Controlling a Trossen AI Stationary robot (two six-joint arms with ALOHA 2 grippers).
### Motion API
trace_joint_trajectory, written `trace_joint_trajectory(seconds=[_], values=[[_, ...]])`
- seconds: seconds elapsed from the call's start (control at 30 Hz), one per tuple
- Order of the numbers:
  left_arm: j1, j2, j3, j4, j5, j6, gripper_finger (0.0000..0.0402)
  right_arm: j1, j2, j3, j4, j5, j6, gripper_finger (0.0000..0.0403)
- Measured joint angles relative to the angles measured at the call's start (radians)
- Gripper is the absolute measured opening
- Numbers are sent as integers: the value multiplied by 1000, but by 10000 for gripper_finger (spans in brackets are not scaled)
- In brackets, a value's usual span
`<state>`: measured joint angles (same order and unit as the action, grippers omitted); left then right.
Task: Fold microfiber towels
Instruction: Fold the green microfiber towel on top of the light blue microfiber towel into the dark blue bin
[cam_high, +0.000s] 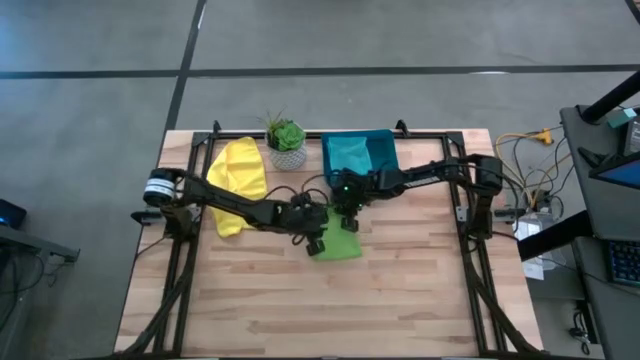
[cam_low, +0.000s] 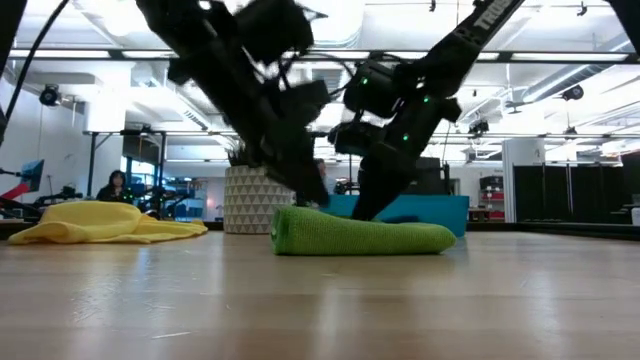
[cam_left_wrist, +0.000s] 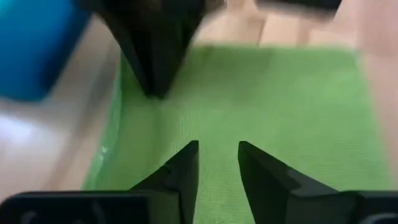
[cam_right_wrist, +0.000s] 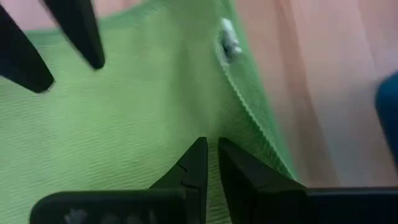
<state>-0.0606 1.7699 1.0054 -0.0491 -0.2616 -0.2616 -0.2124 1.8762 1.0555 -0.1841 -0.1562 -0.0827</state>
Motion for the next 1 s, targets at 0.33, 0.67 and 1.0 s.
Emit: trace_joint_trajectory(seconds=[0.33, 0.67, 1.0], values=[[-1, -39, -2, -117, 0, -97, 10, -40, -43, 21, -77, -45, 42, 33], [-68, -47, 0, -26, 197, -99, 1, 166, -141, -106, -24, -78, 159, 33], [-96, 32, -3, -8, 347, -168, 0, 226, -97, -119, 39, 27, 267, 33]])
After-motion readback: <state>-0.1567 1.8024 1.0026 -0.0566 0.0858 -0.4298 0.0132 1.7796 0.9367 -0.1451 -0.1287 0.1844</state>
